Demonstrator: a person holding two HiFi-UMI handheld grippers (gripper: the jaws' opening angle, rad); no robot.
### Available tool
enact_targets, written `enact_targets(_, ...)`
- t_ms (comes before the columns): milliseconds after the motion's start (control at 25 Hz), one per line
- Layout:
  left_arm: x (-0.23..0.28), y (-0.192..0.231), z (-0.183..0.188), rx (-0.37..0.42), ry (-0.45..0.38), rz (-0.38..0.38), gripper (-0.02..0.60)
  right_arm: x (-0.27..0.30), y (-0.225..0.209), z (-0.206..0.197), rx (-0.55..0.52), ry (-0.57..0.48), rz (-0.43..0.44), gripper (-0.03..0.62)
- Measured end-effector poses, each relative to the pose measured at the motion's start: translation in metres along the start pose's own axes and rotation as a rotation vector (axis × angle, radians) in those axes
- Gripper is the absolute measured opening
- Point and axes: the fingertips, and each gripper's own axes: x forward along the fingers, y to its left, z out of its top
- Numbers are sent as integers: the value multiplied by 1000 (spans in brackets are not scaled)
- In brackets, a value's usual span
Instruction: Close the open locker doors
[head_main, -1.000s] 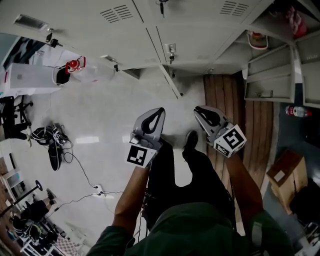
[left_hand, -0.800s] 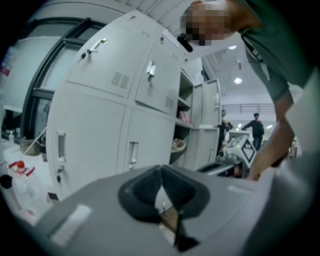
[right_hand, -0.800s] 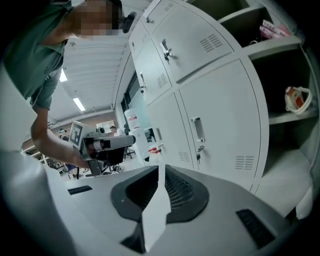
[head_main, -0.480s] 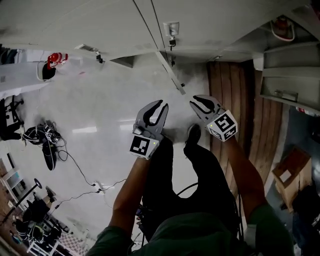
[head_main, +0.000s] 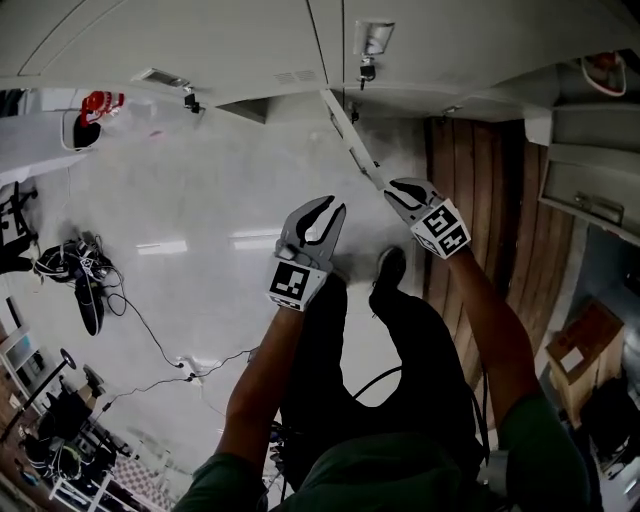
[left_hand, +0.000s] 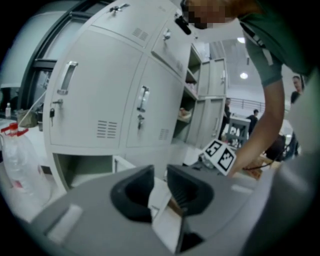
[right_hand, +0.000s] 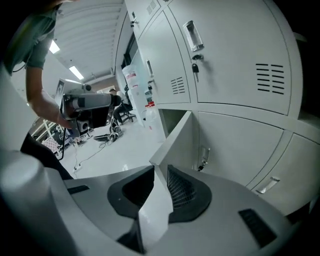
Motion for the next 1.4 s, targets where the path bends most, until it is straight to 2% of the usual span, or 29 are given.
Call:
enact_targets(200, -7, 21, -10, -18, 4, 27, 66, 20, 11, 1, -63, 55, 37, 64)
enact_targets(440, -26, 54, -17, -43, 9, 69, 66, 47, 47, 14, -86, 87, 101, 63)
enact_targets(840, -71, 124, -20, -90, -21, 171, 66, 124, 103, 60, -128, 94, 181, 63)
enact_targets(1400, -108, 200, -13, -108, -52, 259, 64, 204, 96, 133, -142, 86, 112, 61)
